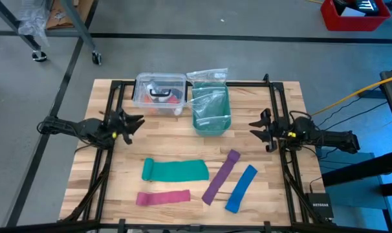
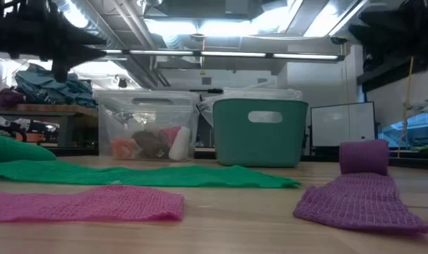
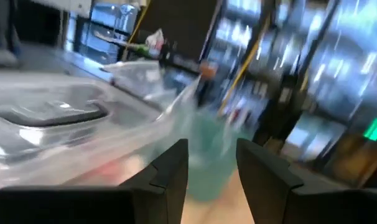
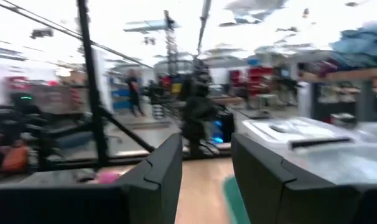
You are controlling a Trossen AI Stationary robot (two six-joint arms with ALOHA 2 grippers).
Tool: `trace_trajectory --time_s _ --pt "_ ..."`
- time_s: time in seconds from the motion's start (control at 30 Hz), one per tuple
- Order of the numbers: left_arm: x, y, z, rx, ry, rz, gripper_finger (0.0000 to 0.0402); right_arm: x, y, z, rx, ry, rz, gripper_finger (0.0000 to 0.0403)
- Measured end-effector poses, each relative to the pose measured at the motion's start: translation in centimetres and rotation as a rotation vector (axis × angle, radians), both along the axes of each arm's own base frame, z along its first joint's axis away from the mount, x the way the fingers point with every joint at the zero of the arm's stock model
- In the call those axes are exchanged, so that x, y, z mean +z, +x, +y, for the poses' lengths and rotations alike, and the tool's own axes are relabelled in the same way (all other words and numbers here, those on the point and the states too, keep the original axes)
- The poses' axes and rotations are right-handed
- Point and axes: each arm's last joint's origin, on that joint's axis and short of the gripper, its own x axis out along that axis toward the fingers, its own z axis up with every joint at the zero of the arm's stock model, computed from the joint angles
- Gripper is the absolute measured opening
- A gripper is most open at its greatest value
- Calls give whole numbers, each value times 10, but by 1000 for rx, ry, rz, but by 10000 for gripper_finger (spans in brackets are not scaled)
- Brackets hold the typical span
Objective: Roll bandage
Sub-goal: Roll the purple bandage
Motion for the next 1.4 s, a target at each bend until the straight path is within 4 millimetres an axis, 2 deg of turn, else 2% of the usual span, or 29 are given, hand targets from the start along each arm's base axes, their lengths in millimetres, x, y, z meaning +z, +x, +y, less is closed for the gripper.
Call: trace_trajectory --time_s 0.1,0.3,0.47,0.6,0.73,0.9,1.0,1.17,1.4 --pt "7 -1 0 -15 -122 -126 127 1 0 1 32 -11 -10 140" --pt "9 -2 1 -18 -275 -214 127 3 -1 1 46 -19 -12 140" --pt "11 10 -4 -115 -295 -213 127 28 -6 3 48 -141 -63 140" --pt "17 30 -11 -136 -221 -217 127 46 -5 3 11 -269 25 140" --pt "23 61 -23 -171 -205 -144 127 50 3 1 -9 -281 221 140" --pt "30 117 -44 -262 -256 -4 127 49 20 0 13 -273 379 140" --pt "30 153 -60 -373 -318 56 127 46 30 1 59 -270 436 140" --pt "11 206 -90 -568 -495 175 127 39 44 3 195 -209 525 131" --pt "-14 261 -117 -678 -627 265 127 26 56 7 392 -173 611 76"
